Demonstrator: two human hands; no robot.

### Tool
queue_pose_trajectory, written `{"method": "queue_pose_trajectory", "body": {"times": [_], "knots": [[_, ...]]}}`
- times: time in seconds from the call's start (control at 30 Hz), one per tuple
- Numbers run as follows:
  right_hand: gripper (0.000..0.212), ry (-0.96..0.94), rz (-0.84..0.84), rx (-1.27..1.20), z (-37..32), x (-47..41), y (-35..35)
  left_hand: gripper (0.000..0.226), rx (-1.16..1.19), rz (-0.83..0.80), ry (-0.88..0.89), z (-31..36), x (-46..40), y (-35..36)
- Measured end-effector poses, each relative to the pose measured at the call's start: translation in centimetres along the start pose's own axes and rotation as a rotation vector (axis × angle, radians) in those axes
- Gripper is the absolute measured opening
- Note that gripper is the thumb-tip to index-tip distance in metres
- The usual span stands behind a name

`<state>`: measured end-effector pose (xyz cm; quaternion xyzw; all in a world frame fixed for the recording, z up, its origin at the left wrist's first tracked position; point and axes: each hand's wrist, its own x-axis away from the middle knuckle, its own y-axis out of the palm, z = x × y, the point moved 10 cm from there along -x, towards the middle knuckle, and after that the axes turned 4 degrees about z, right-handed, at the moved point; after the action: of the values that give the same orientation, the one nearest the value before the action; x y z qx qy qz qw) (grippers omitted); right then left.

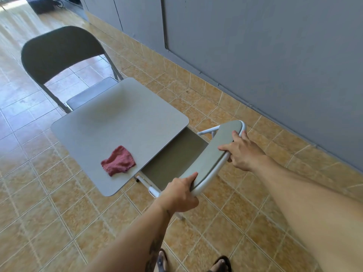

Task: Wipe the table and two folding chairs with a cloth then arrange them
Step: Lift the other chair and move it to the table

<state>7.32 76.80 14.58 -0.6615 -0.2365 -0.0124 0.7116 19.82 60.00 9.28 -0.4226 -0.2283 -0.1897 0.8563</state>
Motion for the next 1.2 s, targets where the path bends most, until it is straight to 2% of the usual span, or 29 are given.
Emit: {"method": "queue_pose_trajectory", "body": {"times": [0.17, 0.3, 0.57, 0.77, 0.9, 1.07, 1.2], "knots": [[0.054, 0.009, 0.009, -0.073, -1.0, -0.8, -0.3, 0.086, 0.044, 0.023, -0.031, -1.1, -0.6, -0.9], [0.061, 0.014, -0.066, -0.217, -1.0, -0.3, -0.2, 0.085, 0.051, 0.009, -0.017, -1.7, -0.6, -1.1], [0.050, 0.026, 0.001, -0.234, 1.3, -1.2, -1.7, 0.077, 0.005, 0.055, 0.011, -0.5, -0.8, -1.1], [0.047, 0.008, 0.052, -0.313, -1.0, -1.5, -0.8, 0.074, -0.022, 0.054, 0.012, -3.4, -0.3, -3.0], [0.046, 0.035, 0.068, -0.387, -0.3, -1.5, -0.8, 0.072, -0.006, 0.090, 0.003, -2.6, 0.0, -2.8], [0.045, 0.057, 0.054, -0.407, 0.2, -2.0, -0.9, 0.055, 0.006, 0.100, 0.053, -2.2, -0.3, -2.7], [0.047, 0.068, 0.060, -0.400, 0.0, -1.8, -1.1, 0.062, 0.003, 0.110, 0.041, -2.8, -0.4, -2.7]]}}
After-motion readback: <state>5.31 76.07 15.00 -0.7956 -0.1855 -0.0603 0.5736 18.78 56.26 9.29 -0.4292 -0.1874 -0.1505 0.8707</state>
